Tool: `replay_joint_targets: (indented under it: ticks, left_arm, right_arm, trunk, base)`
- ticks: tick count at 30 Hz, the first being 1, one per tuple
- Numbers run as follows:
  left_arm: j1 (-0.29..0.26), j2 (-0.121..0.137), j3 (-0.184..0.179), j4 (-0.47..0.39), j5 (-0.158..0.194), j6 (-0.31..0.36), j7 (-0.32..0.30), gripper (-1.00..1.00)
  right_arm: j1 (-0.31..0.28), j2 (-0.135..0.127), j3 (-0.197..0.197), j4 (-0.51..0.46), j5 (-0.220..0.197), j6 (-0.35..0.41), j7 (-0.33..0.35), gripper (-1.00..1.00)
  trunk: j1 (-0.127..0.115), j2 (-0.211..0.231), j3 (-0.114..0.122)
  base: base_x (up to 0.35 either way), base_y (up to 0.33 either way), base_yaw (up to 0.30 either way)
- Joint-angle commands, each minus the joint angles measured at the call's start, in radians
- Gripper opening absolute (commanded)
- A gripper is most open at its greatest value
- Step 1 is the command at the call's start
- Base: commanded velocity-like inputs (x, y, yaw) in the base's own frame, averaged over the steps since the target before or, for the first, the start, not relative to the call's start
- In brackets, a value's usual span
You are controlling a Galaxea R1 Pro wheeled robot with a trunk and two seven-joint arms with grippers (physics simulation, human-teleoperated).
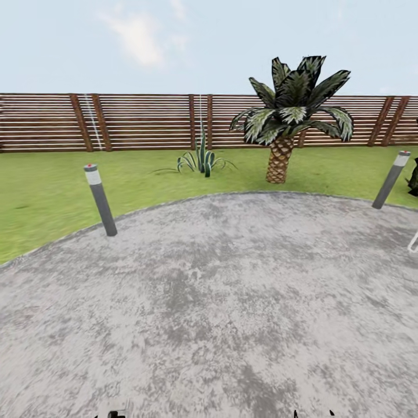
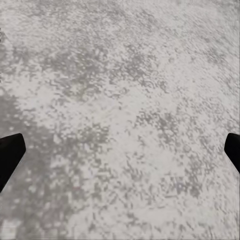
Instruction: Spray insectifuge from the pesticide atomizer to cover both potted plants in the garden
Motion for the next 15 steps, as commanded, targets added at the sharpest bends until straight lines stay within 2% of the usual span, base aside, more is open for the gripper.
replay_joint_targets:
  ticks: [1, 15]
  left_arm:
    - [-0.001, 0.0, -0.007, 0.001, 0.011, -0.003, -0.004, -1.0]
    - [-0.001, 0.0, -0.007, 0.001, 0.011, -0.003, -0.004, -1.0]
  right_arm:
    - [-0.001, 0.0, -0.004, 0.001, 0.011, -0.002, -0.008, 1.0]
    - [-0.001, -0.001, -0.005, 0.0, 0.007, -0.002, -0.01, 1.0]
  trunk:
    - [0.0, 0.0, -0.001]
    - [0.0, 0.0, -0.001]
  base:
    - [0.325, 0.0, 0.205]
    - [0.325, 0.0, 0.265]
